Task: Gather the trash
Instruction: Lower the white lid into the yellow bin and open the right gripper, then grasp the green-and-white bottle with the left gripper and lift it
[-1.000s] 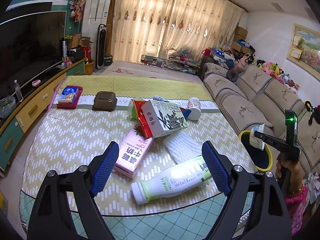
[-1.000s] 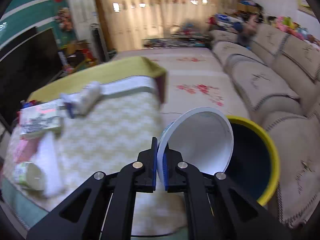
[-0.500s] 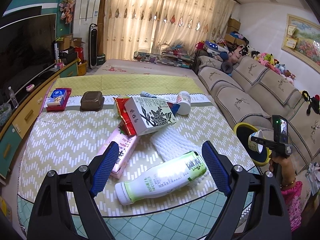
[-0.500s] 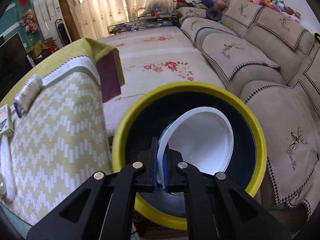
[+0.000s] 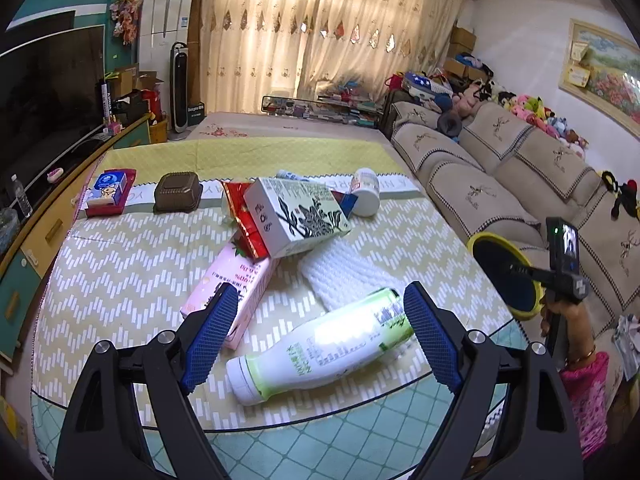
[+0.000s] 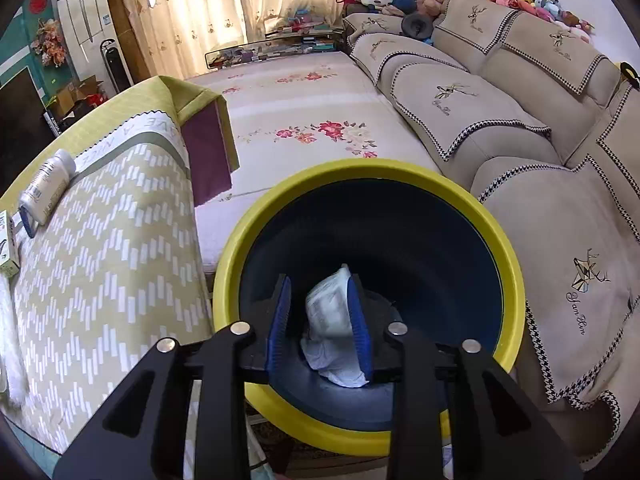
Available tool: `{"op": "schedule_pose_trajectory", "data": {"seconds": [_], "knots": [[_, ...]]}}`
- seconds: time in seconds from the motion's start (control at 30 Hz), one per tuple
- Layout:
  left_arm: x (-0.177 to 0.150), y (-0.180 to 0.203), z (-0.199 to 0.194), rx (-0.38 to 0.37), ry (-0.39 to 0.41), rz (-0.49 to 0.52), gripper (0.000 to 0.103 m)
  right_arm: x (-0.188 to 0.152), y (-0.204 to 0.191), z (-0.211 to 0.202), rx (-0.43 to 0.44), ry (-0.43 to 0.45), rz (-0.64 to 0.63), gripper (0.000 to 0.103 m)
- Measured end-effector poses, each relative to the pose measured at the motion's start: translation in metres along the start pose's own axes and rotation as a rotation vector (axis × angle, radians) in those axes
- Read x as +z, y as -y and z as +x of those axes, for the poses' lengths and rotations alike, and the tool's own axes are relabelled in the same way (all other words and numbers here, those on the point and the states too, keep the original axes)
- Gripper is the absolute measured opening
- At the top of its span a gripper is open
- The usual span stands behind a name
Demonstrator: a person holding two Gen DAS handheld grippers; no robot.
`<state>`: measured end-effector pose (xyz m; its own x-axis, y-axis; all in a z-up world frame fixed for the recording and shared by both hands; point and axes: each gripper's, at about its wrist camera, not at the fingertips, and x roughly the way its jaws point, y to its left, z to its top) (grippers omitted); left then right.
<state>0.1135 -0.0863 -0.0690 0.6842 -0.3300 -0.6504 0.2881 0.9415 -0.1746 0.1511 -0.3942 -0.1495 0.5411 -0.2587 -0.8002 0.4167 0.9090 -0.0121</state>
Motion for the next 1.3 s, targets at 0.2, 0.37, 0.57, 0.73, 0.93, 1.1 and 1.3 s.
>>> {"op": "schedule_pose_trajectory", "data": {"seconds": [0.2,0.37,0.57,0.73,0.93,1.1,1.3], "knots": [[-0.010,0.007,0.010,-0.052,-0.033,0.116,0.084,0.001,-0.005,-0.002,0.009,0.000,-0.006,0.030],[-0.011,0.022,0.022,-0.138,-0.069,0.268,0.084,0.003,-0.011,-0.007,0.018,0.007,-0.013,0.033],[-0.012,0.039,0.051,-0.242,-0.206,0.589,0.084,0.002,-0.013,-0.016,0.019,0.018,-0.016,0.038],[-0.009,0.039,0.070,-0.277,-0.268,0.654,0.082,-0.002,-0.011,-0.020,0.021,0.018,-0.009,0.040],[-0.012,0.036,0.093,-0.291,-0.327,0.654,0.072,-0.003,-0.016,-0.020,0.029,0.012,-0.022,0.040],[-0.013,0.037,0.097,-0.291,-0.336,0.648,0.070,-0.003,-0.018,-0.020,0.040,0.012,-0.025,0.041],[-0.013,0.040,0.100,-0.289,-0.336,0.658,0.069,-0.006,-0.022,-0.017,0.047,0.004,-0.034,0.041]]}}
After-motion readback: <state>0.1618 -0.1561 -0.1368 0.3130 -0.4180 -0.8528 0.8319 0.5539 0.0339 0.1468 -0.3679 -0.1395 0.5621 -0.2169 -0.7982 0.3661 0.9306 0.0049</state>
